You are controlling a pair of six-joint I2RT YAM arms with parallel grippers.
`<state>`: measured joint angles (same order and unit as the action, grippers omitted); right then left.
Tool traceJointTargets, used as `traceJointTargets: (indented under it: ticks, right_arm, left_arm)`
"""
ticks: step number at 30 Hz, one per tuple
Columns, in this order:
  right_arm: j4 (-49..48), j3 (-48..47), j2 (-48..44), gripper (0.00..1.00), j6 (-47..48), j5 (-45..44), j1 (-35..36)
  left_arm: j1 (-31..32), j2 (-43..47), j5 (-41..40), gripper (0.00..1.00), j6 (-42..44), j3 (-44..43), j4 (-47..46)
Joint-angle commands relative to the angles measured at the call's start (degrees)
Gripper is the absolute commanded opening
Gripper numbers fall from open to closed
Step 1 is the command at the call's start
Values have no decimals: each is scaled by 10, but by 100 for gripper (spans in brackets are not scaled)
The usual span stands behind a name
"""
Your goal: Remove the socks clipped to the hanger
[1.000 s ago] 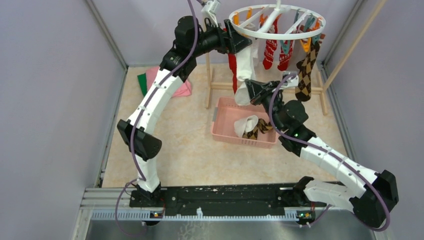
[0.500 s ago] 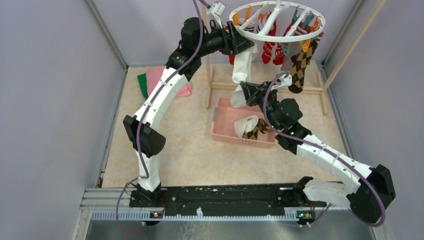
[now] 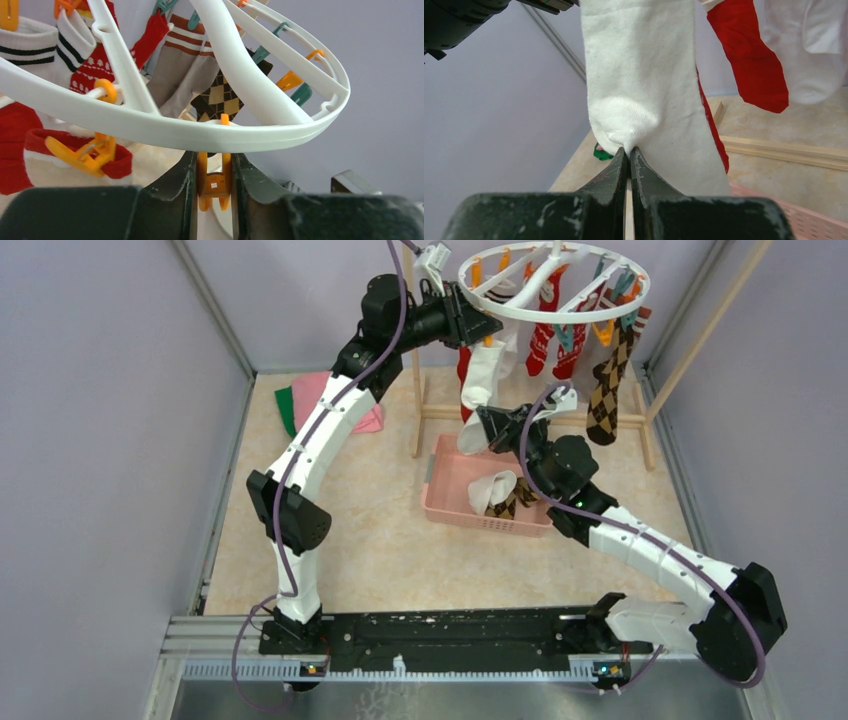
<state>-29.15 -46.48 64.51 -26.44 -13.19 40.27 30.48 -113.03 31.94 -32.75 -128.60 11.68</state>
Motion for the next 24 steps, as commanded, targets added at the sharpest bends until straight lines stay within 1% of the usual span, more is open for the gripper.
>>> traceJointTargets:
  ticks: [1,2,4,9,12,15,16,17,18,19,21,22,23,24]
  right_arm:
    - [-14,-5,-6,0,-2,3,-2]
    - [-8,-3,-10,0,0,0,-2]
    - [1,5,-20,0,8,-5,-2]
    - [34,42,-44,0,16,-18,-4]
    - [36,73,-53,0,16,-22,-4]
    - [38,91,-47,0,25,-36,-5]
    - [37,95,-42,2,31,-42,-4]
    - [29,98,-36,9,41,-48,-4]
    - [20,100,-29,25,52,-53,-5]
    - [7,101,-21,43,66,-57,-4]
    - [-20,91,4,65,94,-67,-4]
    - [-27,83,15,73,105,-73,-4]
    - [-35,76,27,78,113,-79,-4]
    - [-45,70,36,80,121,-82,-4]
  left_arm:
    - [2,16,-1,15,9,-24,-40]
    - [2,16,-2,9,11,-24,-40]
    - [3,18,-5,0,13,-24,-39]
    - [7,22,-7,0,20,-23,-35]
    - [13,29,-10,0,25,-16,-30]
    - [20,35,-12,3,28,-5,-25]
    - [23,37,-14,3,29,-3,-24]
    - [26,38,-16,4,31,-1,-23]
    - [27,39,-18,4,31,-1,-22]
    - [29,40,-20,6,31,-1,-20]
    - [35,43,-27,8,35,-1,-16]
    - [39,46,-31,8,40,-1,-13]
    - [42,48,-34,10,45,-1,-10]
    - [45,51,-37,13,48,-1,-6]
